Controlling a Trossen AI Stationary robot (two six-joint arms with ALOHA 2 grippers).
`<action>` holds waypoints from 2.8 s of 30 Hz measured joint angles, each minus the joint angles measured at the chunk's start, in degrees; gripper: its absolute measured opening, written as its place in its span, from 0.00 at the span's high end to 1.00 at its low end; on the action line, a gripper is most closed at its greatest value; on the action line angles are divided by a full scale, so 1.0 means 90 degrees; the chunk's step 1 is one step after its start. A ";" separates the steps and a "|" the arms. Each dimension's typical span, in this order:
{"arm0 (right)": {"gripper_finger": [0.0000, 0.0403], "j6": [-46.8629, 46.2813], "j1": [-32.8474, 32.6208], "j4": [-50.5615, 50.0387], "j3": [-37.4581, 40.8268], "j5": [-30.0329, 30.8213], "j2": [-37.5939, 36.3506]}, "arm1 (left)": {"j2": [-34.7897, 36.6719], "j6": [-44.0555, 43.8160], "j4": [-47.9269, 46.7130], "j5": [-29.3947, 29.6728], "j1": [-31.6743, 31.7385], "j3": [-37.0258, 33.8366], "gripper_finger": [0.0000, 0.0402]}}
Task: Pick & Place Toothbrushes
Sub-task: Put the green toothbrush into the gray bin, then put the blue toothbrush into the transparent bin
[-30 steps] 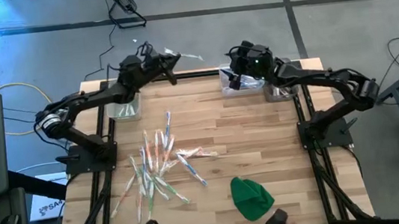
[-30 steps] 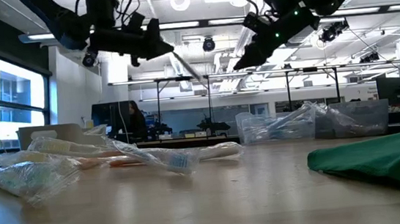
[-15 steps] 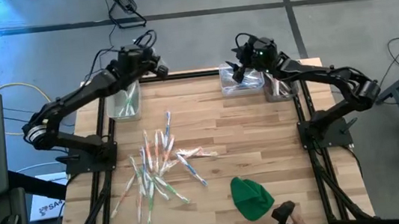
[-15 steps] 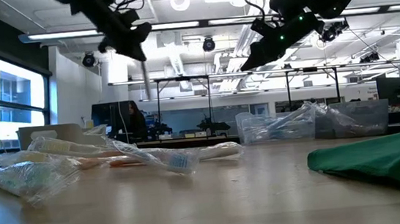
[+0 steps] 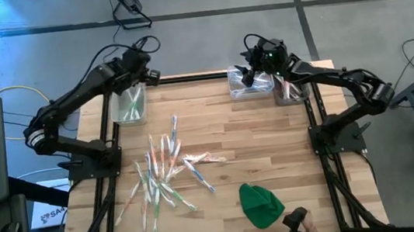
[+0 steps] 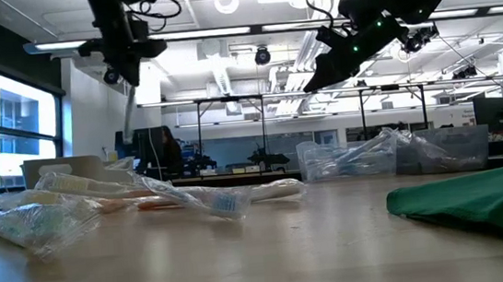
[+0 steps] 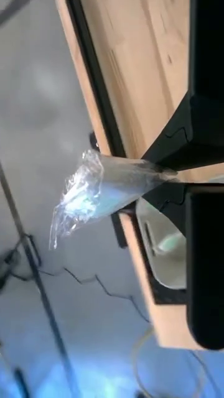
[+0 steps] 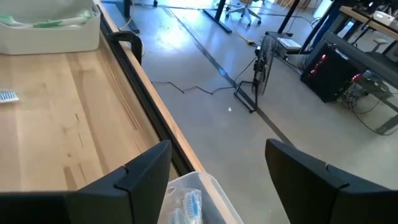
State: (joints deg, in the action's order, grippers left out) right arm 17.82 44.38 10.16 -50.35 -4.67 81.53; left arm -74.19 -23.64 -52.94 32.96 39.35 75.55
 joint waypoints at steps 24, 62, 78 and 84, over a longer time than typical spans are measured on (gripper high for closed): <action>0.37 -0.0004 0.0002 -0.0010 0.0204 0.0002 0.0001 | -0.0938 -0.2980 -0.2782 0.0352 0.0005 -0.0232 0.98; 0.37 -0.0002 0.0002 -0.0010 0.0204 0.0002 0.0001 | -0.2363 -0.2279 -0.2056 0.0127 0.0879 -0.0233 0.58; 0.37 -0.0003 0.0002 -0.0012 0.0204 0.0002 0.0001 | -0.2353 -0.0847 -0.1388 0.0808 0.0077 -0.0233 0.65; 0.37 -0.0002 0.0002 -0.0010 0.0204 0.0002 0.0001 | -0.2352 -0.0869 -0.1387 0.0593 -0.0437 -0.0233 0.78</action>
State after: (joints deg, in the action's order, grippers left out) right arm 17.80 44.40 10.07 -48.51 -4.64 81.54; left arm -95.36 -31.46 -65.42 38.30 35.42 73.45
